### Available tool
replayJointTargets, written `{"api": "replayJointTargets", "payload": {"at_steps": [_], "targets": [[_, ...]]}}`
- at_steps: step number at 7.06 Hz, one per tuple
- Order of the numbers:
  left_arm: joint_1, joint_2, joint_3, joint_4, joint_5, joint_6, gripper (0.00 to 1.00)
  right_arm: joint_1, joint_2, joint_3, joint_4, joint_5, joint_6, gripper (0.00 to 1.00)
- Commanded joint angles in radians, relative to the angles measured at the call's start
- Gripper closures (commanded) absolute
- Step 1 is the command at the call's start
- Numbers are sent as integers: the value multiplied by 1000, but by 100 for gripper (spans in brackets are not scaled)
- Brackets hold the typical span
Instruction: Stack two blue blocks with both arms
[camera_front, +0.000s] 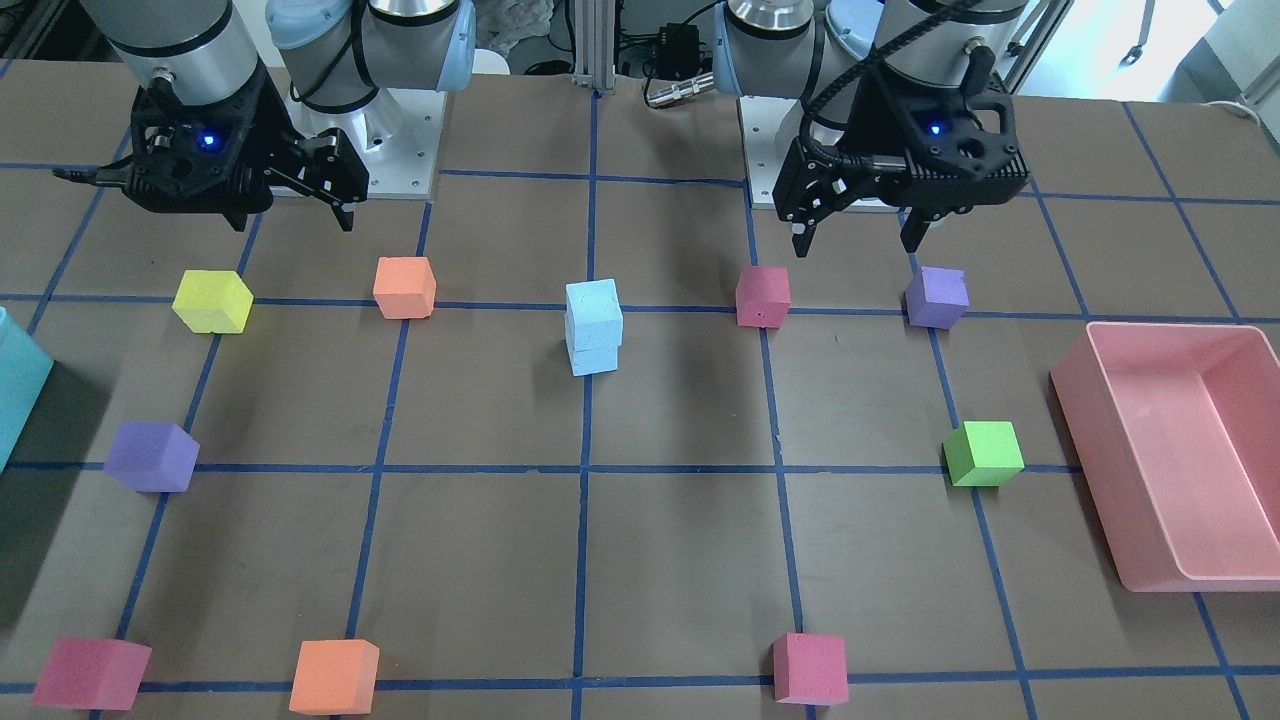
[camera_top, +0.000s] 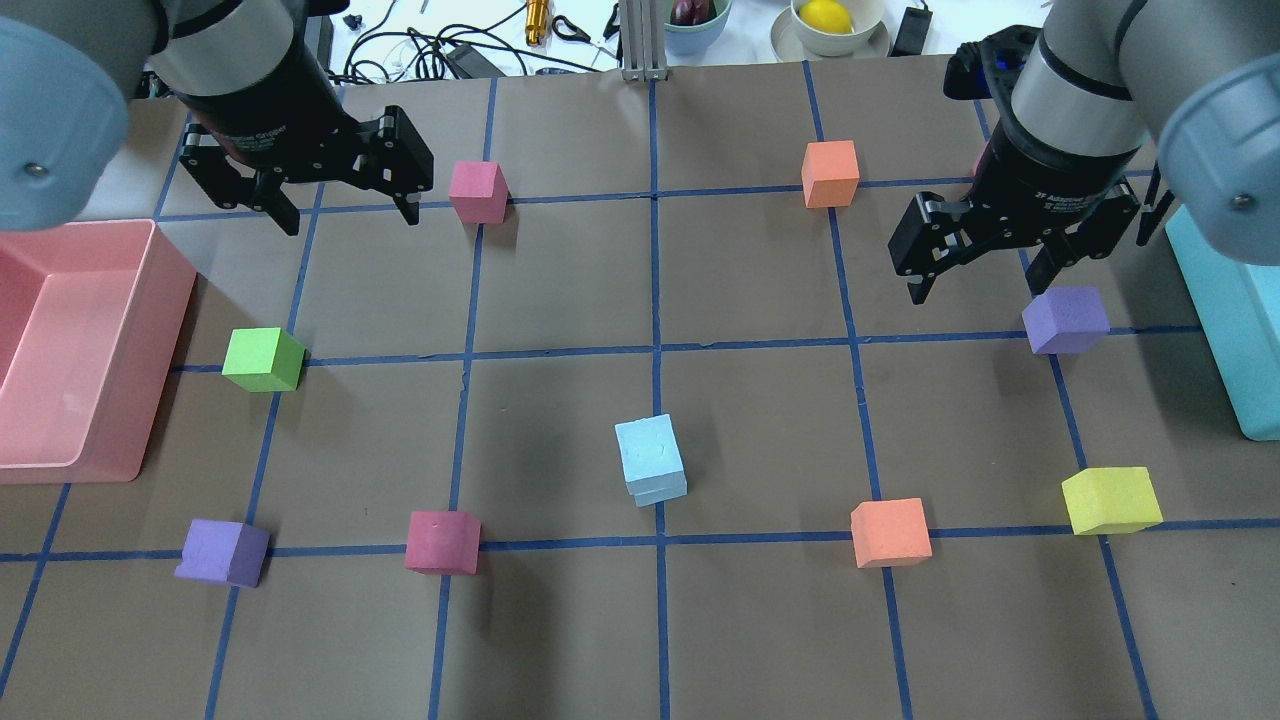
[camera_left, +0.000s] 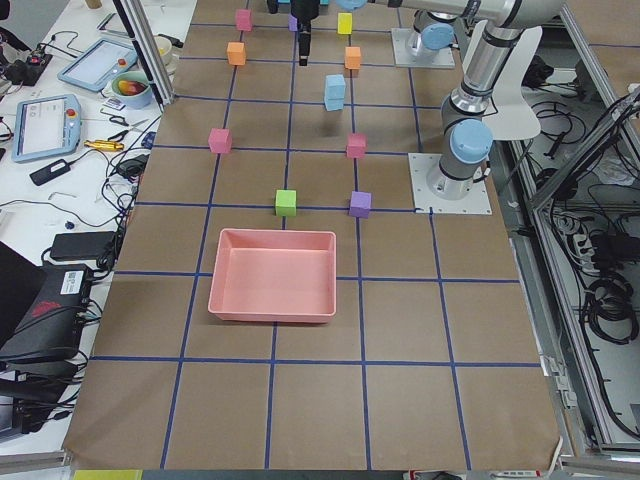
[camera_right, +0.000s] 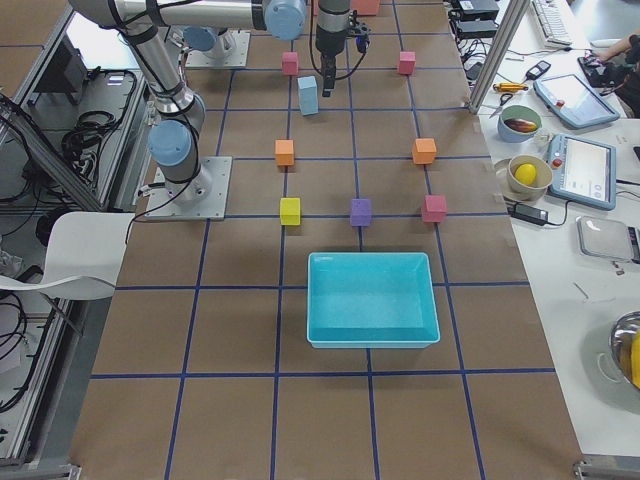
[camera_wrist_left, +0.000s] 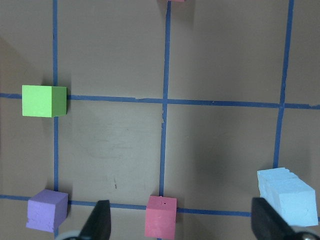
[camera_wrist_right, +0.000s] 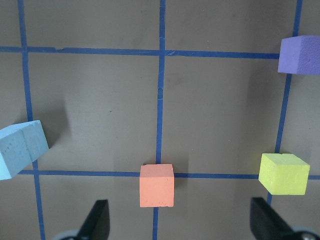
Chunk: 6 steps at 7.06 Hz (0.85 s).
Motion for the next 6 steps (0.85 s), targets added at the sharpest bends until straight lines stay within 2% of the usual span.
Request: {"api": "replayJointTargets", "payload": {"at_steps": [1, 6], "targets": [[14, -3, 4, 7, -21, 6, 0, -1, 0, 0, 0, 1, -2, 0], [14, -9, 7, 5, -3, 8, 0, 0, -3, -1, -8, 1, 7, 0]]}}
